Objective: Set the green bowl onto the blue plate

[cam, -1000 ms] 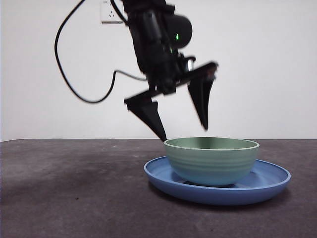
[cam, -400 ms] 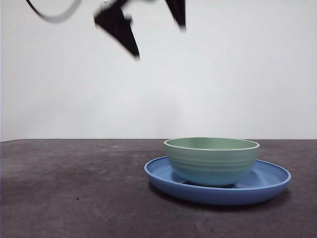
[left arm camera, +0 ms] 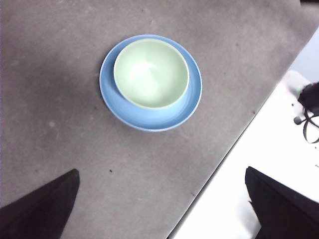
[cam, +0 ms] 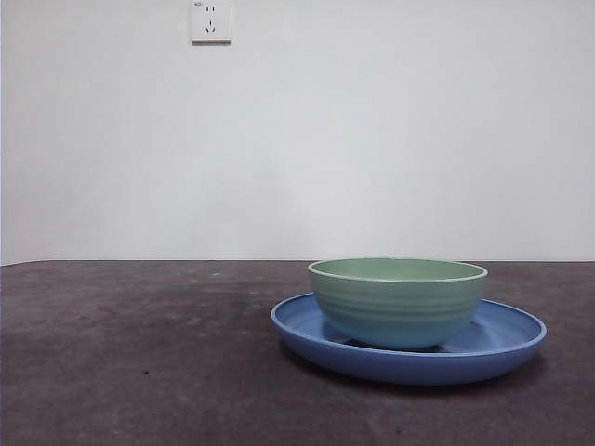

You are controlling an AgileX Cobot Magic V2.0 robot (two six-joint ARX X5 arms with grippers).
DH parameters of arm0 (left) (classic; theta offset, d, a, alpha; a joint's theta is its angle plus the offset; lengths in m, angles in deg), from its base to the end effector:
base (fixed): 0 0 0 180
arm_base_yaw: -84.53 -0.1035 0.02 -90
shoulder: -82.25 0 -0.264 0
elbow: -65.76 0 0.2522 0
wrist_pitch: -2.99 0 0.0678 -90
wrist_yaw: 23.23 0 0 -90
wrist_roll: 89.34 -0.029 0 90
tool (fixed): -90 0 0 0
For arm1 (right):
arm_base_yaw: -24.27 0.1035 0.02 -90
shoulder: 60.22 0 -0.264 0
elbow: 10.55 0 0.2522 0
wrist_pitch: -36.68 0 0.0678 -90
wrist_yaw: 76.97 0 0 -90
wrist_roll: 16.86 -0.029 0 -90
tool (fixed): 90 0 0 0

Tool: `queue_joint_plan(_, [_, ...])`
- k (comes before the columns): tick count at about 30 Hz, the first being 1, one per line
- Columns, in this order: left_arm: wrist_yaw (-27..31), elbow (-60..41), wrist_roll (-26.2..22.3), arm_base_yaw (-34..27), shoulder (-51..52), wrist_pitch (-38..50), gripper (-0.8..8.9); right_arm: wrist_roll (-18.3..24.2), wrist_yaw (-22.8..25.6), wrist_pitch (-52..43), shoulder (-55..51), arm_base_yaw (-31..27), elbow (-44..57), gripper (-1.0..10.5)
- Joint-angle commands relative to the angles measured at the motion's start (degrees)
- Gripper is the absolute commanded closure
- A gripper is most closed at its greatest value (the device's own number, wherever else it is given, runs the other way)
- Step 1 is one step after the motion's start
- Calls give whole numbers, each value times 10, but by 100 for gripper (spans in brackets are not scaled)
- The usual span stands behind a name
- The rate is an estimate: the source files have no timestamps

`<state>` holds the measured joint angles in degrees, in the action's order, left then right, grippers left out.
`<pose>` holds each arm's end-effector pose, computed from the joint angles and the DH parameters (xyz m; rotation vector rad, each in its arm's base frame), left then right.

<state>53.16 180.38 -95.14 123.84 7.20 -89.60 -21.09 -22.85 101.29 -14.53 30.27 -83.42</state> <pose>0.1535 -0.1345 0.4425 0.3001 0.8906 -0.9030 0.1299 0.0307 0.3521 0.2402 0.6715 0.6809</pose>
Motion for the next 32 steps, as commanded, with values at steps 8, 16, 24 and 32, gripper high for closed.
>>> queue_joint_plan(8, [1,-257,1,-8,249,128,281,4,-1,-2,3,2,-9,331])
queue_joint_plan(16, [1,-416,98,-8,420,215,281,4,-1,-2,3,2,-9,331])
queue_joint_plan(24, [2,-463,107,-8,489,224,281,4,-2,-2,3,2,-9,331])
queue_joint_plan(32, [2,-463,95,-8,489,246,281,1,10,29,5,2,-9,332])
